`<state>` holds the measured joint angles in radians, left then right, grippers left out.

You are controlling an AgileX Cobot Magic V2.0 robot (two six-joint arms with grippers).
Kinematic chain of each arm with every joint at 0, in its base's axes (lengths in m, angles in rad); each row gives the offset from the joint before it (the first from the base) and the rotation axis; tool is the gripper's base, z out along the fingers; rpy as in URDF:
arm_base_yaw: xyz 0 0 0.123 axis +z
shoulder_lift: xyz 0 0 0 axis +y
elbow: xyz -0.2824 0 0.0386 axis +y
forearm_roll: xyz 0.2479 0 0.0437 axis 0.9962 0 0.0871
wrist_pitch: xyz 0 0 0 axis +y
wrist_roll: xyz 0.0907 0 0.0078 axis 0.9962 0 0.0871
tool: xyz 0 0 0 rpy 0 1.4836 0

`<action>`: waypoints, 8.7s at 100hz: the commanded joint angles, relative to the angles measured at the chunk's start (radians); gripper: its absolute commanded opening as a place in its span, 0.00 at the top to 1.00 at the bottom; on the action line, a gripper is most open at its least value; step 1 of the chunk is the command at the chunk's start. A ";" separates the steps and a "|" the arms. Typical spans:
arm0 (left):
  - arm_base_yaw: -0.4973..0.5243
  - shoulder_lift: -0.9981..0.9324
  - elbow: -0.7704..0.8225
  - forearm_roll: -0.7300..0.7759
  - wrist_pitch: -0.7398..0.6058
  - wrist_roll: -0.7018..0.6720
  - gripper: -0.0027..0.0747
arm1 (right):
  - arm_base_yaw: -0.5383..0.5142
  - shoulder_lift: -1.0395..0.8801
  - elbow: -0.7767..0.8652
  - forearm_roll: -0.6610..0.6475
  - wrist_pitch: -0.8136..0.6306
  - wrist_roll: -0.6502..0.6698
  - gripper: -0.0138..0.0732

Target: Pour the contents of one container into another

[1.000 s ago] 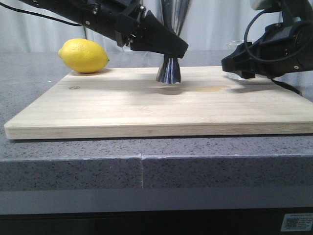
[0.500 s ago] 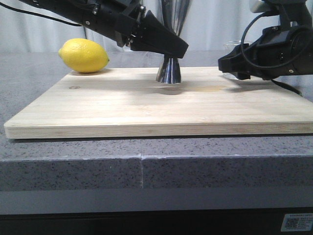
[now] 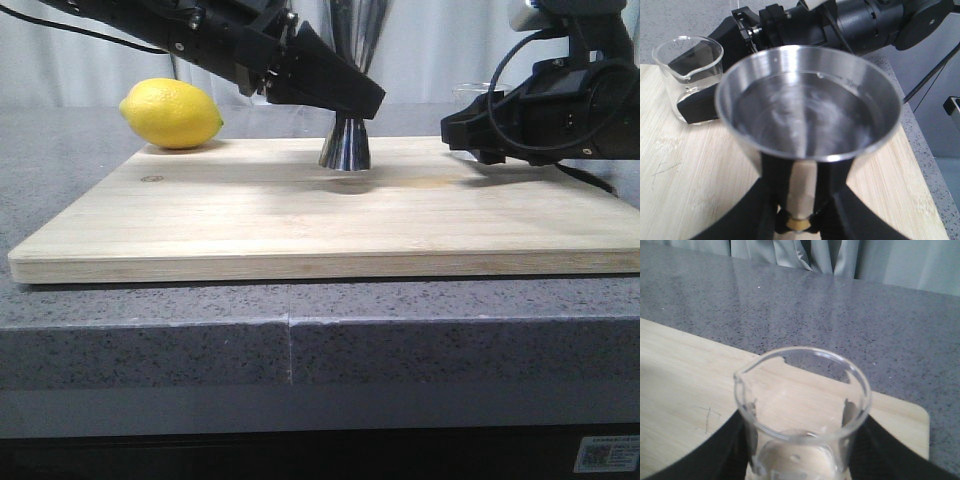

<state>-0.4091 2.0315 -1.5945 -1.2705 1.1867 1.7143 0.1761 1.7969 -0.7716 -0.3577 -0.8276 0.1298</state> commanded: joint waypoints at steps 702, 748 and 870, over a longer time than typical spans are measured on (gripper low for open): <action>0.112 -0.078 -0.031 -0.191 0.082 -0.006 0.90 | 0.023 -0.630 0.130 -0.034 0.433 0.059 0.32; 0.123 -0.095 -0.031 -0.171 0.082 -0.006 0.90 | 0.023 -0.630 0.130 -0.034 0.441 0.059 0.32; 0.123 -0.116 0.092 -0.171 0.082 0.079 0.90 | 0.023 -0.630 0.130 -0.034 0.444 0.059 0.32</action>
<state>-0.2885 1.9843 -1.4808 -1.3642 1.1831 1.7862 0.2054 1.1993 -0.6194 -0.3941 -0.3156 0.1899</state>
